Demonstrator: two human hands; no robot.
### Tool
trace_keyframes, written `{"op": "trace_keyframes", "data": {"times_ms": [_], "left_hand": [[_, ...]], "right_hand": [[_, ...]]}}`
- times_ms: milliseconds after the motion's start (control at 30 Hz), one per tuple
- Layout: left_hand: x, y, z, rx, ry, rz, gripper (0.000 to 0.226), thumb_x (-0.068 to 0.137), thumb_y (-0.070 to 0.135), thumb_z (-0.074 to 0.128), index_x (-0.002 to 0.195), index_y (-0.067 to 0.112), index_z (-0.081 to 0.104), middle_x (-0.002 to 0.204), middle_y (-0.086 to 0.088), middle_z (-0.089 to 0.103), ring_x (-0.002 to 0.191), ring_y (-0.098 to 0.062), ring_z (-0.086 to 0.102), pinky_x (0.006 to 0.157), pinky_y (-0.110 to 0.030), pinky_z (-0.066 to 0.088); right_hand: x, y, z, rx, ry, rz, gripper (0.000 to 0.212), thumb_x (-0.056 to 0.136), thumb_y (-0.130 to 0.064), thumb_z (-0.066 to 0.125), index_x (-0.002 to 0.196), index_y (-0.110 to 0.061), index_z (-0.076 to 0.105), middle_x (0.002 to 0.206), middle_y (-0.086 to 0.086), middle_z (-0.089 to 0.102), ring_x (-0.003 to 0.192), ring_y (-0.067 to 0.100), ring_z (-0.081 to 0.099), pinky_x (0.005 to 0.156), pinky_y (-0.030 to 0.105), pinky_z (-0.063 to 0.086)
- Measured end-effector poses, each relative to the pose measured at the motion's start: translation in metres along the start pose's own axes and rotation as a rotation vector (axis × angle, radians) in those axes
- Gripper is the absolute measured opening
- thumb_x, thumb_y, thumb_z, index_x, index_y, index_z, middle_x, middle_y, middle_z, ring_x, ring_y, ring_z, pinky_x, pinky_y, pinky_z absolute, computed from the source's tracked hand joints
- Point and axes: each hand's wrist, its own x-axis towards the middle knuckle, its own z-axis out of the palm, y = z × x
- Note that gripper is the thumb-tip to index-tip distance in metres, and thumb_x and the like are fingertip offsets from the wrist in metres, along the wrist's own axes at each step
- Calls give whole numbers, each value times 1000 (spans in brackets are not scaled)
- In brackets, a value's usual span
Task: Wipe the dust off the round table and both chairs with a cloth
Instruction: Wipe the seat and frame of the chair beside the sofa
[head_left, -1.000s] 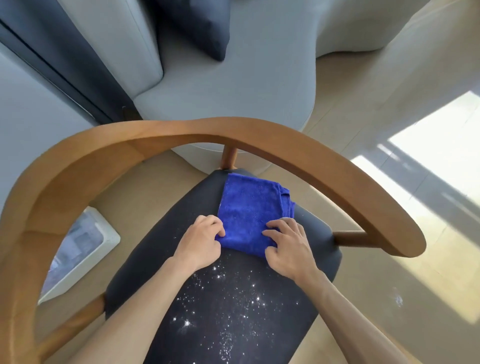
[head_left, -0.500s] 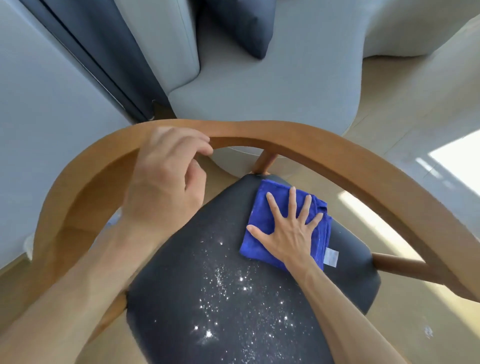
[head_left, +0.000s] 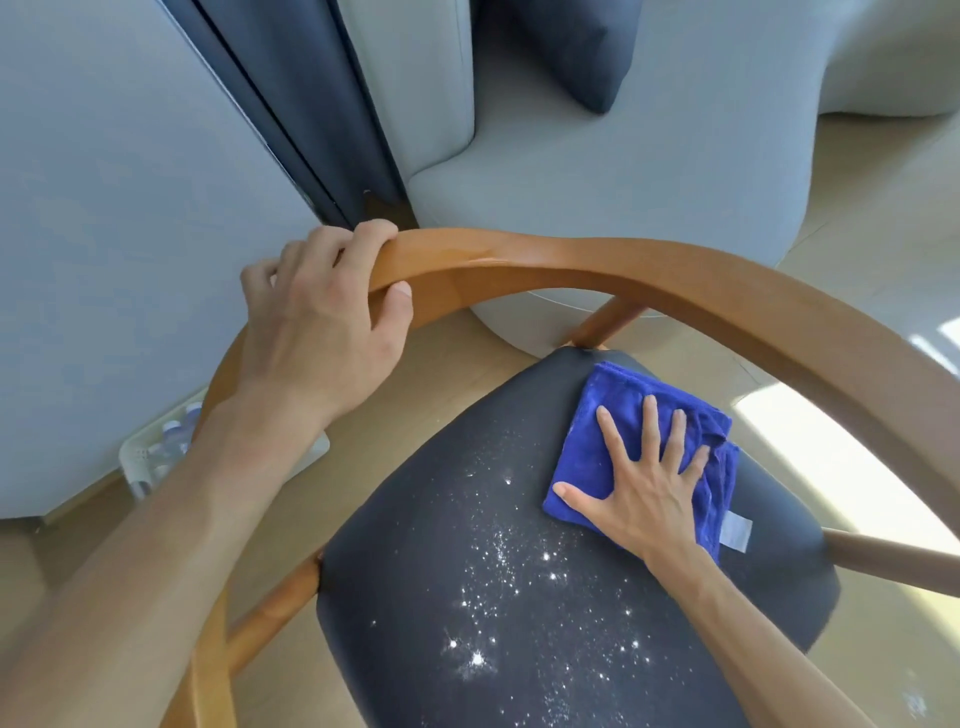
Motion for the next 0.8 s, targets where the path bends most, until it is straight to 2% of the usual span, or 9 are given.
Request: {"op": "trace_keyframes", "data": {"times_ms": [67,167,233,300,400,500,600,700,800], "left_hand": [[2,-5,0,6,-1,-9,51,90,45,33,134,22,44,119,-11,56,107,-30,51,94,-48,32],[1,-10,3,0,15,7,53,91,47,33,137,22,43,113,-12,58,100,-32,53,82,-46,38],[0,-12,6,12,50,30,52,92,47,35,136,21,45,108,-13,59,95,-34,54,72,-41,35],[0,-14,8,20,68,40,52,93,48,34,135,21,45,104,-13,59,92,-34,55,69,-38,31],[0,-17,8,5,75,32,52,92,49,33,135,22,45,103,-12,59,93,-34,55,68,-38,32],[0,-17,9,-3,80,38,53,93,50,32,136,21,44,103,-12,58,93,-34,55,68,-38,32],[0,-17,9,2,76,26,53,93,49,33,137,21,44,103,-13,57,92,-34,54,67,-37,32],[-1,-16,11,-3,81,15,52,92,49,33,136,22,44,103,-11,57,93,-33,53,67,-36,30],[0,-17,11,2,90,23,52,93,48,33,136,21,45,102,-11,57,92,-33,53,67,-36,29]], "right_hand": [[-8,-2,2,7,17,-45,106,60,-92,31,148,-33,34,161,15,11,145,47,5,108,73,11],[-12,-1,3,-34,-15,-95,113,55,-93,35,149,-31,33,160,18,12,144,49,6,106,74,11],[-14,10,2,-84,-16,-175,114,52,-93,39,147,-30,37,159,19,16,143,49,11,103,75,18],[-13,19,1,-123,16,-231,105,58,-90,40,144,-30,44,157,18,23,141,49,20,100,73,26],[-7,21,1,-106,87,-192,84,70,-81,40,138,-34,51,155,14,30,138,45,26,99,66,28],[-4,21,6,-134,145,-188,78,72,-77,42,136,-33,53,150,14,35,133,45,31,97,61,29],[1,17,9,-129,251,-154,67,78,-69,45,123,-22,61,137,17,46,120,45,41,87,56,34],[11,3,10,-77,329,-27,59,81,-61,46,108,-11,63,123,18,53,109,44,47,77,52,38],[21,-13,11,-2,352,84,56,81,-58,53,107,-9,60,120,16,52,106,40,46,73,49,38]]}}
